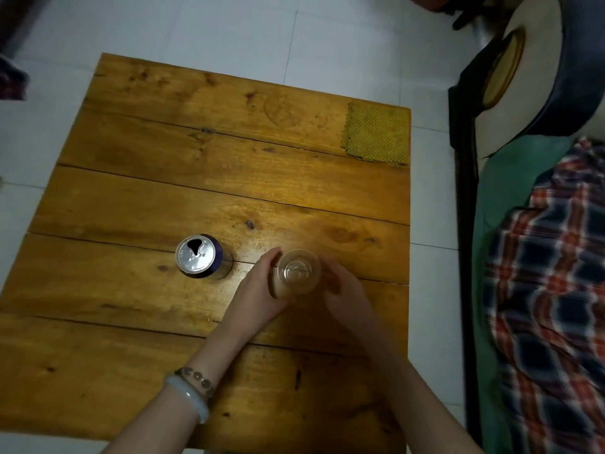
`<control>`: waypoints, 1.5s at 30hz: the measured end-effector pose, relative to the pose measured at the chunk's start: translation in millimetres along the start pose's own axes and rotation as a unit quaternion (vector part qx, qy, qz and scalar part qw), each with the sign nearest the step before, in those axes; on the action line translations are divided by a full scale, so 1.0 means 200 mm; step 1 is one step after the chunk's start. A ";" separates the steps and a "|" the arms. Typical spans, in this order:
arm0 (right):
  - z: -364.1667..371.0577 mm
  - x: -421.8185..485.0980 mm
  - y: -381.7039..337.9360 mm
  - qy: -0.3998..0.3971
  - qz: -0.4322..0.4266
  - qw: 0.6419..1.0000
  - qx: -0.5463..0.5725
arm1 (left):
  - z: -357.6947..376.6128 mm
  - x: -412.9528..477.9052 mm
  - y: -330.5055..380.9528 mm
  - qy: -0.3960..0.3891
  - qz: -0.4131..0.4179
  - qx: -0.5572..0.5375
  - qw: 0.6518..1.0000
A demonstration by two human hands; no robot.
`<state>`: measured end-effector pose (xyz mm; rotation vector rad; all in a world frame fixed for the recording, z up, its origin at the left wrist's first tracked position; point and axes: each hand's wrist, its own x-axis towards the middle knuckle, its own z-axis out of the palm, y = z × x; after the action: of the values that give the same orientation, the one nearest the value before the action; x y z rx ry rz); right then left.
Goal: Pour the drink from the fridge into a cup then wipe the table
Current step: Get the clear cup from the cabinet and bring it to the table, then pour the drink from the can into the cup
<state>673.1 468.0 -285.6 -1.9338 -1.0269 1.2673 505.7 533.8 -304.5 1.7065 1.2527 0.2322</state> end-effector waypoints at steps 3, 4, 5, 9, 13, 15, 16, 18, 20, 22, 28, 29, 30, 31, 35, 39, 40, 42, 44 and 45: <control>-0.07 -0.06 -0.05 0.013 -0.025 0.996 -0.085 | -0.08 -0.08 0.01 0.002 -0.004 0.034 0.999; -0.09 -0.08 -0.08 0.027 -0.034 0.993 -0.109 | -0.10 -0.11 0.02 0.001 -0.001 0.047 0.999; -0.10 -0.09 -0.12 0.038 -0.047 0.991 -0.122 | -0.13 -0.15 0.04 0.000 0.001 0.056 0.998; -0.07 -0.17 -0.34 0.028 -0.104 0.987 -0.118 | -0.25 -0.35 0.14 0.029 0.038 0.073 0.996; 0.10 -0.21 -0.49 -0.009 -0.133 0.986 -0.101 | -0.40 -0.51 0.17 0.123 0.056 0.029 0.990; 0.22 -0.21 -0.52 -0.047 -0.126 0.989 -0.058 | -0.47 -0.53 0.14 0.180 0.023 -0.052 0.982; 0.29 -0.21 -0.52 -0.069 -0.119 0.990 -0.027 | -0.50 -0.52 0.11 0.201 0.004 -0.084 0.976; 0.41 -0.19 -0.51 -0.088 -0.091 0.991 0.029 | -0.53 -0.48 0.05 0.220 -0.034 -0.123 0.967; 0.50 -0.16 -0.49 -0.068 -0.061 0.995 0.048 | -0.55 -0.42 0.00 0.217 -0.065 -0.161 0.961; 0.57 -0.11 -0.46 -0.037 -0.034 0.998 0.042 | -0.56 -0.35 -0.05 0.195 -0.076 -0.164 0.964; 0.69 -0.03 -0.40 0.007 -0.021 1.000 -0.005 | -0.52 -0.23 -0.17 0.122 -0.068 -0.184 0.973; 0.70 -0.01 -0.39 0.007 -0.027 1.000 -0.009 | -0.51 -0.22 -0.18 0.117 -0.067 -0.196 0.971; 0.72 -0.01 -0.39 0.007 -0.033 0.999 -0.009 | -0.50 -0.21 -0.19 0.115 -0.067 -0.210 0.968; 0.73 0.01 -0.38 0.008 -0.037 0.999 -0.009 | -0.50 -0.21 -0.19 0.115 -0.069 -0.229 0.964; 0.76 0.03 -0.37 0.025 -0.051 0.998 -0.026 | -0.49 -0.21 -0.19 0.119 -0.072 -0.259 0.956; 0.77 0.05 -0.38 0.022 -0.057 0.998 -0.030 | -0.49 -0.23 -0.20 0.116 -0.065 -0.244 0.960; 0.77 0.05 -0.40 0.018 -0.057 0.998 -0.028 | -0.49 -0.24 -0.20 0.109 -0.060 -0.252 0.960; 0.75 0.04 -0.44 0.016 -0.064 0.998 -0.020 | -0.52 -0.27 -0.17 0.096 -0.050 -0.274 0.955; 0.73 0.02 -0.49 0.021 -0.072 0.997 -0.002 | -0.56 -0.30 -0.13 0.093 -0.034 -0.280 0.955; 0.71 0.01 -0.52 0.028 -0.076 0.997 0.006 | -0.58 -0.31 -0.10 0.094 -0.026 -0.274 0.957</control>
<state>512.8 533.9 -254.6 -1.8337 -1.1121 1.1273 391.2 550.4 -238.6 1.1905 1.2249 0.6593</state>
